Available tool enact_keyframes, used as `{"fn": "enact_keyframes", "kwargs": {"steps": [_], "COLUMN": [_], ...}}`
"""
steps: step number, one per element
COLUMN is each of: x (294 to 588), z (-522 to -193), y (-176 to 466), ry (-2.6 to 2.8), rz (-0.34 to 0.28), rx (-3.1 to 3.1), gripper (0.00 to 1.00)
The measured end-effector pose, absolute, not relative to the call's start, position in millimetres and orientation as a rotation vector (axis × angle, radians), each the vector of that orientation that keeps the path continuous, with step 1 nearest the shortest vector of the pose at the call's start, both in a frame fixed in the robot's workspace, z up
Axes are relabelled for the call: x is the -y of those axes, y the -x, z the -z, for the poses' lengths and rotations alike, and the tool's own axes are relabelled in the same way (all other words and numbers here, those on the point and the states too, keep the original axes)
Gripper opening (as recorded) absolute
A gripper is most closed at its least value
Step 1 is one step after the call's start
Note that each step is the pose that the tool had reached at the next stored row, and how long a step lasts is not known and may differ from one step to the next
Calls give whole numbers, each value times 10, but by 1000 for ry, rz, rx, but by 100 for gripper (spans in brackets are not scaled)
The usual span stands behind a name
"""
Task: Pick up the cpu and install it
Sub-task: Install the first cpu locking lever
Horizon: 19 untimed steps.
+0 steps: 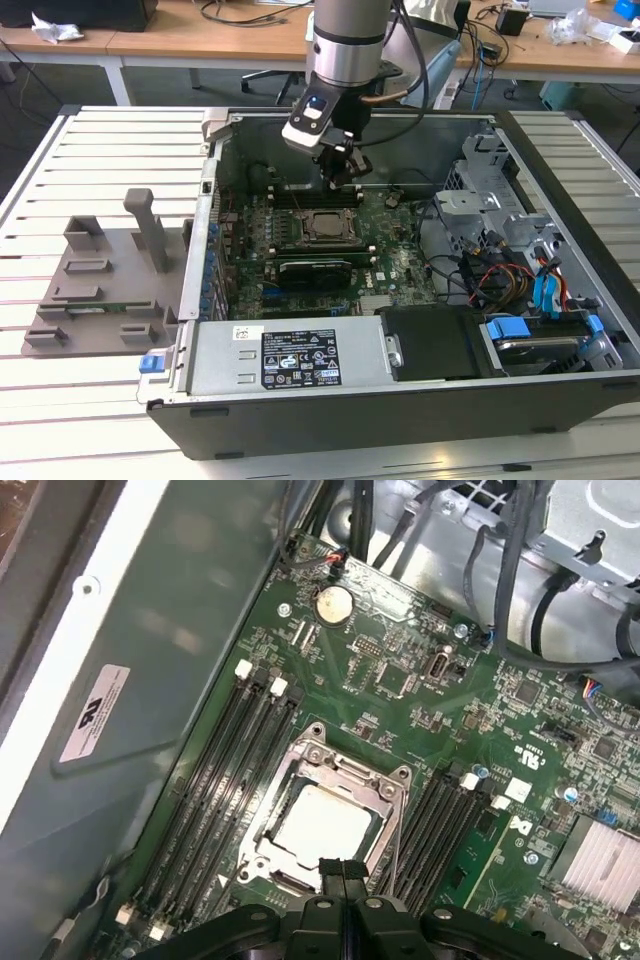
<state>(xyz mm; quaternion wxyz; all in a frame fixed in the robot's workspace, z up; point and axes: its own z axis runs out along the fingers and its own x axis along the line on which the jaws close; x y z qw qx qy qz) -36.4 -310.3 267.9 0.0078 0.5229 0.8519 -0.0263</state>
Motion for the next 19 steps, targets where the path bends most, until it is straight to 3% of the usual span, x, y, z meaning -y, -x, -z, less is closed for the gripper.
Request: {"fn": "enact_keyframes", "kwargs": {"steps": [19], "x": [3103], "z": [-2679], "y": [364], "ry": [-1390], "rz": [80], "rx": [-2793], "gripper": [11]}}
